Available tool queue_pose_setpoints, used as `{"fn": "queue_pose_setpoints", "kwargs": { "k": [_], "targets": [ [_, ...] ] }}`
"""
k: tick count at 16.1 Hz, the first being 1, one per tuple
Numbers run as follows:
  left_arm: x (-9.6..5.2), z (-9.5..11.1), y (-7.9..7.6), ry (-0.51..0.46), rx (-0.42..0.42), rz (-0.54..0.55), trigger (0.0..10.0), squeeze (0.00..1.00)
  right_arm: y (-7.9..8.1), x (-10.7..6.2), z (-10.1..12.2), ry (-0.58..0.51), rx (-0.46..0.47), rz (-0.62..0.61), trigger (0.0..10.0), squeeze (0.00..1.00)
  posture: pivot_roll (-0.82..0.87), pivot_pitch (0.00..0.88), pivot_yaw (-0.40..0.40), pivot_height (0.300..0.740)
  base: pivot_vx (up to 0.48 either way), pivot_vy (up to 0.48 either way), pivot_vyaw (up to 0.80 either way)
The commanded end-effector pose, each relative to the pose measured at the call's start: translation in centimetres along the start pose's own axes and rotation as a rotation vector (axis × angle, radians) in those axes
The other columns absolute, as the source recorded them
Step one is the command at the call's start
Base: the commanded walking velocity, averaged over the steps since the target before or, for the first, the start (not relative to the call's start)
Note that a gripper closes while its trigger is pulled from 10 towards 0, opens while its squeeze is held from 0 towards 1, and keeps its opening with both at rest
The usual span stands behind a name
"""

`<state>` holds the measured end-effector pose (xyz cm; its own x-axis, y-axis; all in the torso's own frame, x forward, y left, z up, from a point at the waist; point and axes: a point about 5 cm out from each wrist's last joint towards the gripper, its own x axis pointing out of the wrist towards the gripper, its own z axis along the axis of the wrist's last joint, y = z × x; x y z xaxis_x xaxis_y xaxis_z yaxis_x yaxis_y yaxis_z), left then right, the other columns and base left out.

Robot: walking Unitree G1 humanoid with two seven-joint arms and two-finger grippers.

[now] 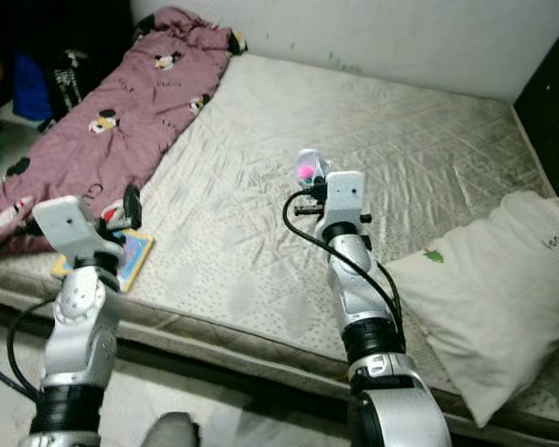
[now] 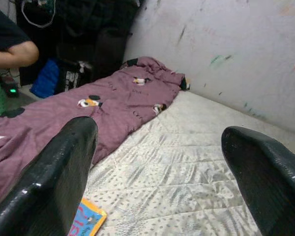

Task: Clean up the room

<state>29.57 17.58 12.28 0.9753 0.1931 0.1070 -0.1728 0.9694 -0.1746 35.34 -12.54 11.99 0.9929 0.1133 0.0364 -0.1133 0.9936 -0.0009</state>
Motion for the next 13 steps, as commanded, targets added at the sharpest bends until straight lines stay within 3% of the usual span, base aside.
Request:
{"fn": "queue_pose_setpoints", "kwargs": {
  "k": [1, 4, 7, 13],
  "targets": [
    [0.01, -0.03, -0.08, 0.003, 0.011, -0.009, 10.0, 0.00, 0.56, 0.26, 0.78, -0.021, -0.001, 0.024, 10.0, 0.00, 0.08, 0.000, -0.078, 0.740, 0.000, 0.480, -0.80],
    [0.12, 0.20, -0.34, 0.000, 0.019, -0.028, 10.0, 0.00, 0.67, 0.01, 0.52, -0.013, 0.004, 0.025, 10.0, 0.00, 0.08, 0.000, -0.069, 0.740, 0.000, 0.475, -0.59],
    [0.20, 0.24, -0.21, -0.001, 0.008, -0.021, 10.0, 0.00, 0.94, -0.09, 0.37, -0.006, 0.003, 0.037, 10.0, 0.00, 0.08, 0.000, -0.072, 0.740, 0.000, 0.421, 0.00],
    [0.22, 0.39, -0.30, 0.004, -0.040, 0.000, 10.0, 0.00, 1.47, -0.13, 0.09, 0.015, -0.026, 0.080, 10.0, 0.00, 0.08, 0.000, -0.071, 0.740, 0.000, 0.000, 0.00]
  ]
}}
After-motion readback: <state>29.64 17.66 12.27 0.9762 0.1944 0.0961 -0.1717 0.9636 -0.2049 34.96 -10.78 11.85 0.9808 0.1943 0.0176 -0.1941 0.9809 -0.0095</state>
